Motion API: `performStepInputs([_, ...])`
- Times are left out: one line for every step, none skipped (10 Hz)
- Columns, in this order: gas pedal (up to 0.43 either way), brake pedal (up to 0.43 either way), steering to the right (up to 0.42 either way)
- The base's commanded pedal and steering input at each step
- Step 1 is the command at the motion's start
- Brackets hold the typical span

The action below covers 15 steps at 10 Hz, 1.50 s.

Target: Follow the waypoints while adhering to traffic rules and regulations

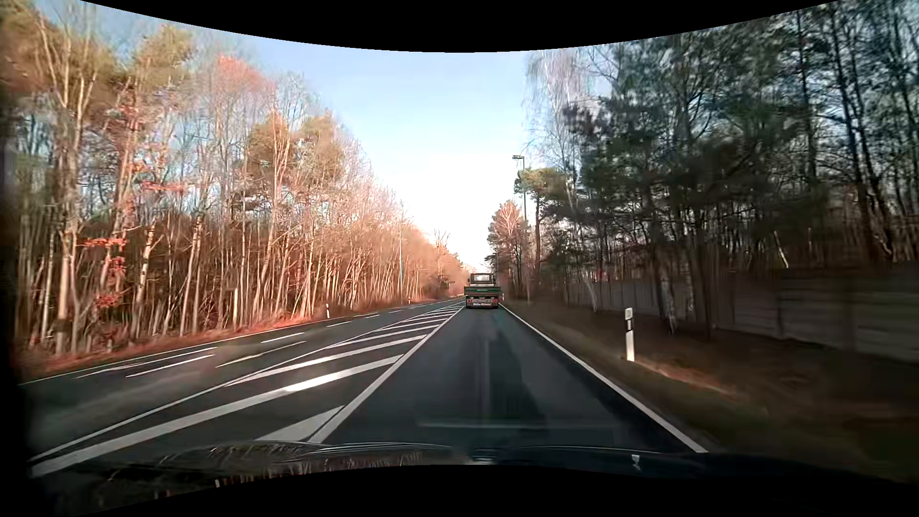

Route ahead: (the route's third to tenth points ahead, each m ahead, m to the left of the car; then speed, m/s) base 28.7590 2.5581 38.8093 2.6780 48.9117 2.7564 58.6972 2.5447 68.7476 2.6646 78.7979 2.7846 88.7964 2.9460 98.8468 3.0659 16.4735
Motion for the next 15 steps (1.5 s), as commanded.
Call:
performStepInputs([0.157,0.000,-0.003])
performStepInputs([0.157,0.000,-0.002])
performStepInputs([0.157,0.000,-0.002])
performStepInputs([0.157,0.000,-0.002])
performStepInputs([0.157,0.000,-0.002])
performStepInputs([0.157,0.000,-0.002])
performStepInputs([0.157,0.000,-0.002])
performStepInputs([0.157,0.000,-0.002])
performStepInputs([0.157,0.000,-0.002])
performStepInputs([0.157,0.000,-0.002])
performStepInputs([0.157,0.000,-0.002])
performStepInputs([0.157,0.000,-0.002])
performStepInputs([0.157,0.000,-0.002])
performStepInputs([0.157,0.000,-0.003])
performStepInputs([0.157,0.000,-0.002])
